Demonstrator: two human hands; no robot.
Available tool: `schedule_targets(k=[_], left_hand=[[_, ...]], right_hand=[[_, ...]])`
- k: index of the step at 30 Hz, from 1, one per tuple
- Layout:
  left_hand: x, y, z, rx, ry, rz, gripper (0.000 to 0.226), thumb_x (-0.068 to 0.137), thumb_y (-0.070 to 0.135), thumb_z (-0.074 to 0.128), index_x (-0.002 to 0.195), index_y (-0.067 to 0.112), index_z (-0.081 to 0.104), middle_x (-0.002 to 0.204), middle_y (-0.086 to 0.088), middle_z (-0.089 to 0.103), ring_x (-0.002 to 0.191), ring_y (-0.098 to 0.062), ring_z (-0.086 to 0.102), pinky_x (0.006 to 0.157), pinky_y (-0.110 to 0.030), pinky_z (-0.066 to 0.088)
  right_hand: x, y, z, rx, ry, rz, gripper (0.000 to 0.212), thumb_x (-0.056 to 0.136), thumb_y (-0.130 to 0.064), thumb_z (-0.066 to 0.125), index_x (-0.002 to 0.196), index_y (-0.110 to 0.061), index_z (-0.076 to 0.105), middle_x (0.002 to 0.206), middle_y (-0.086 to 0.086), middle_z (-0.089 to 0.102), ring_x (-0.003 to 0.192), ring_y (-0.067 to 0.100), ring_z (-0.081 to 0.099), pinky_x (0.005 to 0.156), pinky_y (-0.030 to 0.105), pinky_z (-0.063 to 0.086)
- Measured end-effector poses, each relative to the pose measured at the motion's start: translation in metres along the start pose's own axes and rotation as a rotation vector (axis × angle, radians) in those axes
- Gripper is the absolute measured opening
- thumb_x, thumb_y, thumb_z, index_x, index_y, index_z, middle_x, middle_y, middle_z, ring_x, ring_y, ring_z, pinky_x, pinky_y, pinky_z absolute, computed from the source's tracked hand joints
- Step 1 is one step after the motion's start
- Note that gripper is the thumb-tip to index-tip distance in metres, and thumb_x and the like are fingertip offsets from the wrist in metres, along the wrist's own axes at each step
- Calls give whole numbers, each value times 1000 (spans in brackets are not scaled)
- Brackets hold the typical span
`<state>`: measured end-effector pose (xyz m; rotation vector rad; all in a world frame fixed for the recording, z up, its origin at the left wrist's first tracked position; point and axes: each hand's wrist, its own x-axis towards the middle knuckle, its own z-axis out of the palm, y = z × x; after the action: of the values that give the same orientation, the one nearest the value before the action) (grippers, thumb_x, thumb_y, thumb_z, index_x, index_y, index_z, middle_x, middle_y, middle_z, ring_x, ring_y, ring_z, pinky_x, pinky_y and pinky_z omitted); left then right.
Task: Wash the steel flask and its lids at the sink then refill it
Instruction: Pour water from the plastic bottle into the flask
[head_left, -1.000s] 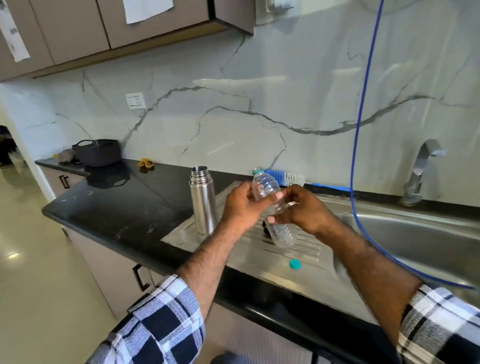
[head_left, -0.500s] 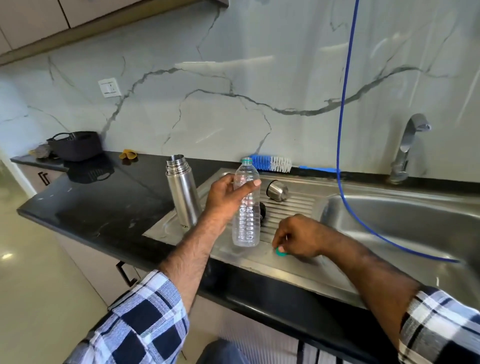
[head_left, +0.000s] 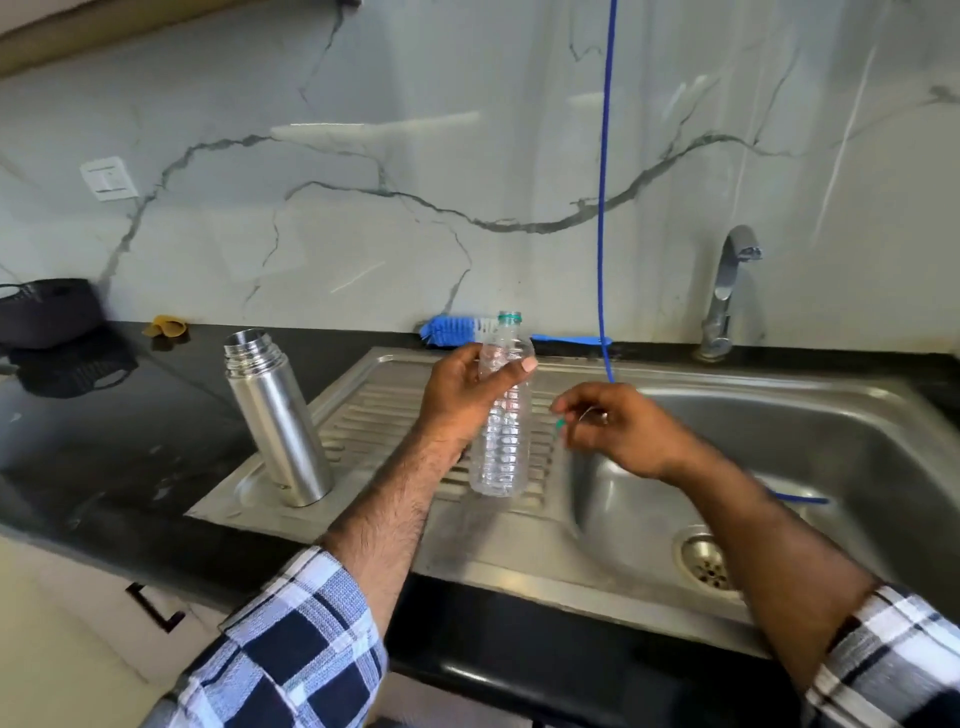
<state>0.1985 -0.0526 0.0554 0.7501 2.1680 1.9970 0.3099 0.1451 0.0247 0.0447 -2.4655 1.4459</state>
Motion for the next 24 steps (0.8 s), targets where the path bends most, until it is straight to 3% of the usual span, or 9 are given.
schedule_targets(k=[4,6,9,13,18,24], left_hand=[[15,-14,48,166,40,109,66,52,69,96,98,36,62,94,2,78,81,-15,74,81,-49,64],[18,-26,67,188,51,158,64,53,69,94,97,38,60,88,5,77,77,-17,74,77,-49,64],[14,-36,83,201,65,251,58,59,68,93,101,39,65,85,9,77,77,-18,75,75,-46,63],[7,-39,90,246,47,323,65,63,68,93,112,33,69,93,11,79,83,-10,76,78,-39,64],[-4,-38,91,349,25,377,78,61,79,85,121,30,71,98,12,77,88,-4,74,80,-36,64],[-12,-31,92,350,37,422,78,64,78,84,124,31,71,93,14,76,84,-1,72,74,-31,64]], right_hand=[[-7,22,-37,442,355,117,22,98,11,62,113,-2,73,92,16,74,83,20,76,81,28,64],[-5,26,-48,541,455,113,20,98,10,63,112,-1,71,88,15,74,78,20,76,76,24,63],[3,20,-60,583,584,49,17,99,2,67,107,-11,74,93,7,77,83,17,72,74,25,60],[6,13,-65,475,591,-64,18,99,-6,70,113,-15,75,89,-12,79,82,-1,68,71,15,53],[0,10,-61,488,528,-104,25,94,5,71,116,-5,75,94,-5,81,89,4,74,80,17,56],[-6,12,-59,432,526,-113,20,93,3,73,110,-6,80,102,5,82,96,14,75,88,24,57]])
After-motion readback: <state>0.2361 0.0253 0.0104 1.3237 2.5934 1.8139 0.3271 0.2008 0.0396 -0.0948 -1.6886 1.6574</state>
